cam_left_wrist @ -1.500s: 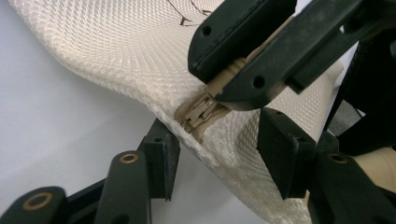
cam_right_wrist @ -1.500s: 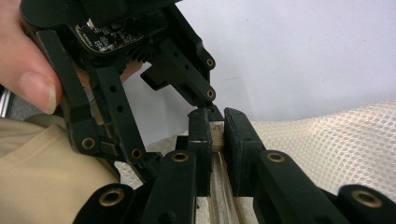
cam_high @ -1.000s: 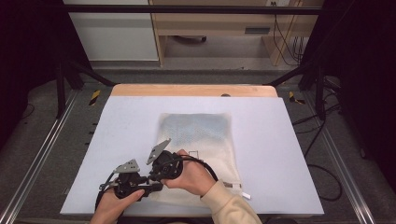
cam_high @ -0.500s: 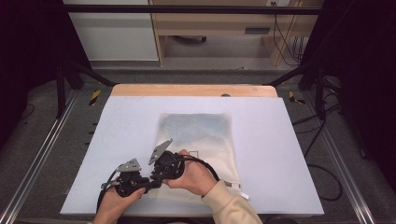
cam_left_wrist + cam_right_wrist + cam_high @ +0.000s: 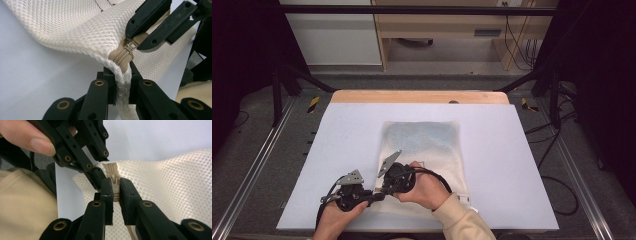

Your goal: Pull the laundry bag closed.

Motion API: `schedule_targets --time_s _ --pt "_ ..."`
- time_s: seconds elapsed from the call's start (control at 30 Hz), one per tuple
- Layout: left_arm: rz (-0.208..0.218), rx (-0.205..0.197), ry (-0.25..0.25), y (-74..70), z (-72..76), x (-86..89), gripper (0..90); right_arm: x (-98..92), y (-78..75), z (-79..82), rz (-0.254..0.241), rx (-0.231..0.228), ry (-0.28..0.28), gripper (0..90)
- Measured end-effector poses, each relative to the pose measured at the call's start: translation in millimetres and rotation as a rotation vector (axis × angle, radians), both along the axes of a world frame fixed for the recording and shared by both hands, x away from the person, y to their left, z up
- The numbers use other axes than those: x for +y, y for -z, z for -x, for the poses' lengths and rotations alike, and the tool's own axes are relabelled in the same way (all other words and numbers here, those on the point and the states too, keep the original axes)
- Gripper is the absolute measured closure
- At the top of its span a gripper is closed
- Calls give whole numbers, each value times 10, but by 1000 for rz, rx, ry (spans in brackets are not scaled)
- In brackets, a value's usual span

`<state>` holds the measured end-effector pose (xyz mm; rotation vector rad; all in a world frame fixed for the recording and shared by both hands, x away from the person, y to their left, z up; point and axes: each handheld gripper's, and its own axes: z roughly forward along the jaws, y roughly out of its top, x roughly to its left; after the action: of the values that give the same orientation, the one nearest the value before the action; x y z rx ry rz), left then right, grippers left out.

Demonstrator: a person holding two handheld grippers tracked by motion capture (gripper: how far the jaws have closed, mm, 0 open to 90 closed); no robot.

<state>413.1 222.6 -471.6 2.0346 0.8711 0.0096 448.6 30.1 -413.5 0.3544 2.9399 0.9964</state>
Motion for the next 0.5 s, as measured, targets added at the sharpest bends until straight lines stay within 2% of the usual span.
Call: schedule_targets --time_s 0.17,0.3,0.5 --pt "0 -7 -1 -2 8 -16 827 -38 25 -7 -5 17 4 821" --pt "7 -10 -2 -5 10 -13 826 -66 24 -12 5 14 0 821" --pt "13 -11 -3 -9 11 -8 826 -156 78 -37 20 27 21 822"
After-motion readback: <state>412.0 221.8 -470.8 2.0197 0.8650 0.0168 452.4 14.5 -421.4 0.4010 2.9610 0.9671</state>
